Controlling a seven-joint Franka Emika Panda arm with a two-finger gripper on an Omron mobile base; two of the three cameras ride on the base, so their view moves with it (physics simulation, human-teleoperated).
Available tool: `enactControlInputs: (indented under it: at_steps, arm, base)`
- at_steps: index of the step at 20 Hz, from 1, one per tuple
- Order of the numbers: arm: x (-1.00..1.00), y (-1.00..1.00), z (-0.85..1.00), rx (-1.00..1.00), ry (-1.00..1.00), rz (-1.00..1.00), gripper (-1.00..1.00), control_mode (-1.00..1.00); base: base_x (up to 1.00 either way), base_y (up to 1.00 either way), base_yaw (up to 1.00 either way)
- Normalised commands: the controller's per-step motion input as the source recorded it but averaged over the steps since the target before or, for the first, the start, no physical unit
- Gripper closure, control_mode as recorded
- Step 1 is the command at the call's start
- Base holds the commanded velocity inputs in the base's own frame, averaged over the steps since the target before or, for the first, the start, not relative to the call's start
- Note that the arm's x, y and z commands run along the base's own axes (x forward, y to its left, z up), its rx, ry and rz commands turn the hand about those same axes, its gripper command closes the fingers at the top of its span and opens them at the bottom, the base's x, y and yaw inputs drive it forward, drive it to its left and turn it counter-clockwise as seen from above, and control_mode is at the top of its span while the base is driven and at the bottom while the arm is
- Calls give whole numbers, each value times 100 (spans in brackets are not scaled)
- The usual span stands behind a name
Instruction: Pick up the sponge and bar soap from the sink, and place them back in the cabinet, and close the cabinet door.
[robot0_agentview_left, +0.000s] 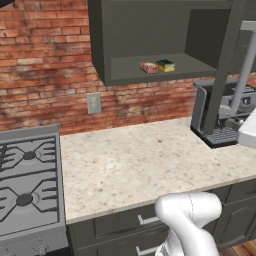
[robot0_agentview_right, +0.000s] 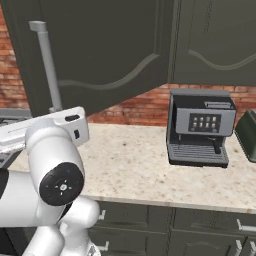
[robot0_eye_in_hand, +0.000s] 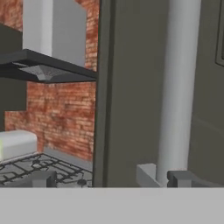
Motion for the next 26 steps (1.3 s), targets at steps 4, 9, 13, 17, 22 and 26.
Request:
enactControlInputs:
  at_steps: [4, 9, 13, 17, 22, 26]
  arm:
    - [17, 0, -6, 0, 0, 9, -100, -100]
    - [24, 0, -11, 0, 0, 11, -100, -100]
    - [28, 0, -13, 0, -1, 9, -100, -100]
    - [37, 3, -12, 0, -2, 6, -100, -100]
    - [46, 7, -10, 0, -3, 4, -100, -100]
    - [45, 11, -9, 0, -3, 3, -100, -100]
  base:
    - [0, 0, 0]
    - [0, 0, 0]
    - [0, 0, 0]
    - [0, 0, 0]
    - [0, 0, 0]
    - [0, 0, 0]
